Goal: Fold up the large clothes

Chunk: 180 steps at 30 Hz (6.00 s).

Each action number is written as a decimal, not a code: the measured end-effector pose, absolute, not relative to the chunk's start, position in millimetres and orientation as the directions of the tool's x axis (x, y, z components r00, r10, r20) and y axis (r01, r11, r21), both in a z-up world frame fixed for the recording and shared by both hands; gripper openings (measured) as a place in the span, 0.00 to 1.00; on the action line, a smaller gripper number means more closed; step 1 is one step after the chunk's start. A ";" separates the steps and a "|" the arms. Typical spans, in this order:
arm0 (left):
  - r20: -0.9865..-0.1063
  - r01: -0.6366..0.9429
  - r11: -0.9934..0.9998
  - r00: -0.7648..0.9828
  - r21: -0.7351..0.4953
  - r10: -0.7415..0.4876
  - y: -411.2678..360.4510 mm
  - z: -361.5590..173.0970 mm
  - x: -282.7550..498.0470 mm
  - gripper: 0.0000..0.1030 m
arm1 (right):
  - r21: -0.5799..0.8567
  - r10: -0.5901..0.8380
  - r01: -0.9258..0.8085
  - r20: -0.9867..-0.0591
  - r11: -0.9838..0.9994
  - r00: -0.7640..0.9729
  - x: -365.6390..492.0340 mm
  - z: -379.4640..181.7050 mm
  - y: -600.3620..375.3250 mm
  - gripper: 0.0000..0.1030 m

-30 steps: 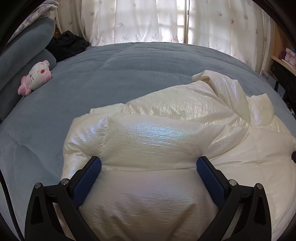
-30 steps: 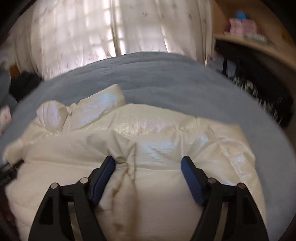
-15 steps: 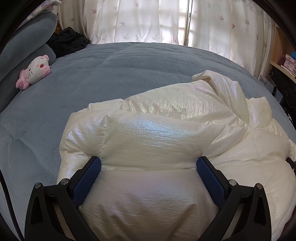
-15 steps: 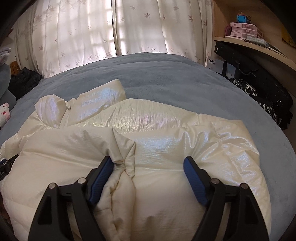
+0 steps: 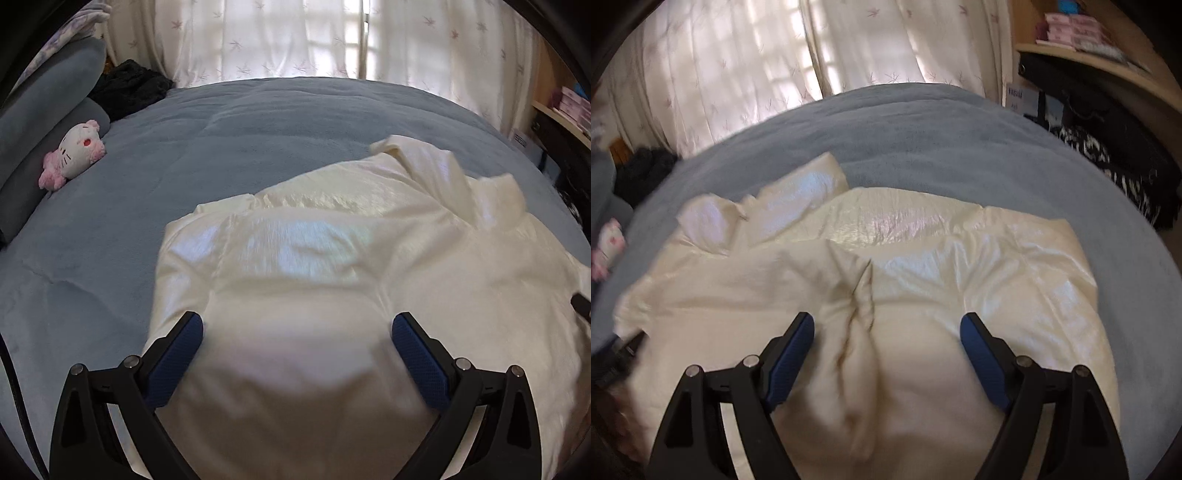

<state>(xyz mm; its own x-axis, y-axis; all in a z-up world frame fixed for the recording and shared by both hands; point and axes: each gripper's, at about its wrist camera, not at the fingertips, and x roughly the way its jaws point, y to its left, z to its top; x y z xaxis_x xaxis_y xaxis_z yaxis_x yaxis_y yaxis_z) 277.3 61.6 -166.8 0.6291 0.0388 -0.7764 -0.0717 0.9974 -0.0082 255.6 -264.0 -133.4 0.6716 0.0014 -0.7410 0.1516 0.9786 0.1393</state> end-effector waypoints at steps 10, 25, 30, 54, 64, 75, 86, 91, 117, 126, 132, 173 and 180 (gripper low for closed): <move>-0.706 -0.029 1.000 0.707 0.007 0.026 78.8 -100.9 177.8 0.99 | 0.174 0.049 0.091 -0.666 0.981 0.745 163.9 -71.4 -263.7 0.79; -0.635 -0.036 0.999 0.772 0.024 0.043 127.6 -40.6 45.4 0.99 | 0.157 0.043 0.064 -0.599 0.985 0.800 24.3 -28.7 -276.9 0.79; -0.647 -0.060 0.998 0.760 0.023 0.060 141.1 -41.3 16.5 0.99 | 0.146 0.041 0.059 -0.602 0.987 0.798 -6.1 -29.6 -285.8 0.79; -0.841 -0.083 0.962 0.509 -0.261 -0.184 232.0 -168.2 -39.7 0.99 | 0.129 -0.072 0.292 -0.805 0.948 0.590 -84.4 -117.9 -392.7 0.79; -0.816 -0.014 0.961 0.531 -0.278 -0.228 223.7 -189.8 -30.1 0.99 | 0.228 0.044 0.241 -0.804 0.943 0.593 -79.9 -141.4 -385.3 0.81; -0.811 -0.042 0.952 0.535 -0.305 -0.236 221.4 -194.2 -28.6 0.97 | 0.365 0.194 0.178 -0.778 0.914 0.598 -82.6 -144.0 -378.9 0.28; -0.781 -0.092 0.969 0.611 -0.230 -0.127 174.1 -154.5 -44.6 0.10 | 0.366 0.165 0.199 -0.755 0.909 0.635 -86.4 -121.7 -367.3 0.12; -0.732 -0.078 0.987 0.679 -0.144 -0.053 156.8 -118.5 -59.6 0.09 | 0.362 0.157 0.178 -0.726 0.915 0.670 -89.3 -101.6 -362.0 0.12; -0.714 -0.154 0.914 0.677 -0.376 -0.180 209.7 -14.9 -71.3 0.09 | 0.499 0.201 0.139 -0.567 0.855 0.799 -92.4 -6.8 -379.1 0.11; -0.700 -0.207 0.871 0.687 -0.445 -0.194 212.6 -18.7 79.0 0.11 | 0.511 0.170 0.195 -0.581 0.837 0.796 38.6 7.5 -376.2 0.11; -0.719 -0.260 0.818 0.650 -0.513 -0.245 216.6 -47.3 184.6 0.40 | 0.483 0.167 0.246 -0.662 0.840 0.730 164.5 -5.9 -373.2 0.25; -0.820 -0.148 0.900 0.492 -0.411 -0.294 216.3 -150.7 289.7 0.84 | 0.452 0.291 0.170 -0.775 0.876 0.560 277.9 -112.8 -386.9 0.93; -0.805 -0.151 0.947 0.573 -0.285 -0.151 189.8 -132.5 280.4 0.30 | 0.307 0.208 0.060 -0.766 0.950 0.608 266.9 -99.6 -352.0 0.17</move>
